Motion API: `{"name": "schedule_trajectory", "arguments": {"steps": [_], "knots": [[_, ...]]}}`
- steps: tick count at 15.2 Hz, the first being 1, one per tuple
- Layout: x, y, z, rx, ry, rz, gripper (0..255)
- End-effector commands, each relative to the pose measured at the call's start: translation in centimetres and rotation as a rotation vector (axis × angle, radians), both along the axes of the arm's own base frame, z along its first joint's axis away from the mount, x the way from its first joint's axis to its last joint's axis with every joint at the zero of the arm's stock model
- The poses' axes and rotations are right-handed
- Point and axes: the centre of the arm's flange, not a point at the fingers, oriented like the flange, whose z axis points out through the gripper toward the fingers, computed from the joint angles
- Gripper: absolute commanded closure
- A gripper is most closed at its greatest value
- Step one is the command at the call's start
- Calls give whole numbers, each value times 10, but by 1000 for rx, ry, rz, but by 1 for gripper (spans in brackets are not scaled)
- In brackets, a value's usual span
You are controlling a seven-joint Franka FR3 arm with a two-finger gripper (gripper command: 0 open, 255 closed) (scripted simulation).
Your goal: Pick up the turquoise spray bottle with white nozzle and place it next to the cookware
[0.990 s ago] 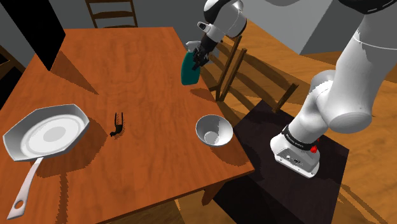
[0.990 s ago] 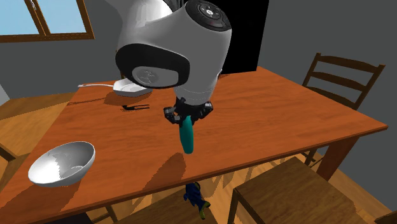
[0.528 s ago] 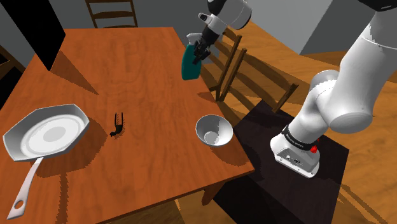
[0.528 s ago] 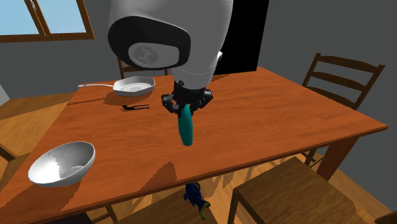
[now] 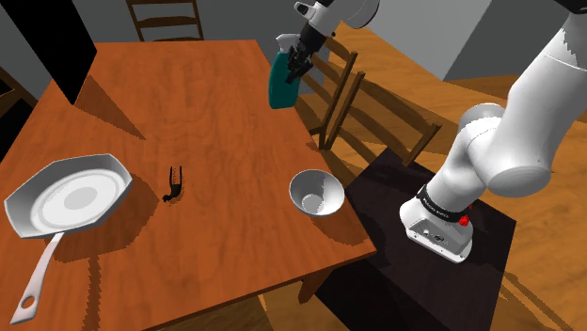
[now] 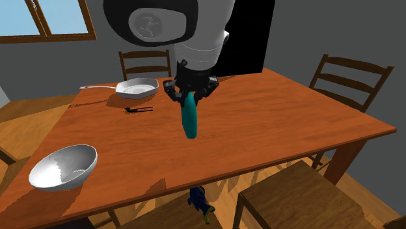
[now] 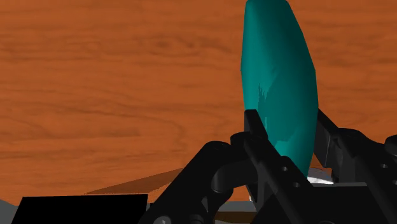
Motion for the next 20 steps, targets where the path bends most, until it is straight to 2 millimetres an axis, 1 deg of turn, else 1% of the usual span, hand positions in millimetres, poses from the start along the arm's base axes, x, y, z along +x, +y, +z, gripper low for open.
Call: {"name": "schedule_trajectory", "arguments": {"steps": [1, 20], "knots": [[0, -1, 10, 0, 0, 0, 255], [0, -1, 110, 0, 0, 0, 255]]}}
